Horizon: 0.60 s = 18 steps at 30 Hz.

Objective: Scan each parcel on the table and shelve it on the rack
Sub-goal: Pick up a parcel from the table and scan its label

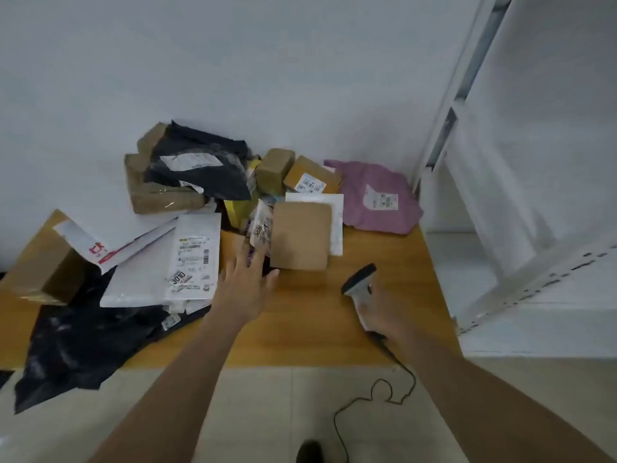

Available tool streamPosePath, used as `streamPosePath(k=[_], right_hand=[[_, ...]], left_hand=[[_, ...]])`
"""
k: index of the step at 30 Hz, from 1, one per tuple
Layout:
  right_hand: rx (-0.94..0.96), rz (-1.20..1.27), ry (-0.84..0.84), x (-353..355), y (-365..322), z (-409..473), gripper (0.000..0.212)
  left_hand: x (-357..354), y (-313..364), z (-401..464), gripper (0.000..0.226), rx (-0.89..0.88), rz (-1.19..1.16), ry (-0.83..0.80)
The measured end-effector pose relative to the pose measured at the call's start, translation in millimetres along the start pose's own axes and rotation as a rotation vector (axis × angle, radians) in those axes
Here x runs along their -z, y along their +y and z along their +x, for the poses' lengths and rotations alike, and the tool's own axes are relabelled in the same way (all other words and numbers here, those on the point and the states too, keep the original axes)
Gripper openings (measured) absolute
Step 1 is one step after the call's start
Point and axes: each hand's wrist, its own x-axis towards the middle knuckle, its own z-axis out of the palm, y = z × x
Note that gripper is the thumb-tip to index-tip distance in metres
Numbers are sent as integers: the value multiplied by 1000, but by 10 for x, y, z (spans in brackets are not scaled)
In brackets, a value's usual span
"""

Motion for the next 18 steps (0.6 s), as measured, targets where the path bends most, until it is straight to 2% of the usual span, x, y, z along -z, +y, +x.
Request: streamPosePath(k=[2, 6, 9, 11, 14, 16, 18], right_hand=[[-74, -4, 86, -202, 67, 133, 50], [-170, -92, 80, -535, 217, 386, 51], [-210, -30, 151, -607, 220, 495, 61], [-204, 35, 127, -639, 226, 528, 66], [-234, 134, 89, -618, 181, 530, 46], [-261, 283, 131, -524, 105, 483, 25], [-246, 429, 221, -363, -5, 455, 16]], left_hand=[[-107, -73, 163, 60, -3, -5, -10], [-394, -171, 451, 61, -67, -5, -10], [-500, -186, 635, 63, -80, -26, -21], [-555, -180, 718, 64, -94, -34, -20], [-563, -158, 796, 63, -110, -37, 22], [-532, -141, 855, 63, -90, -57, 34], [-499, -122, 926, 64, -73, -92, 26]])
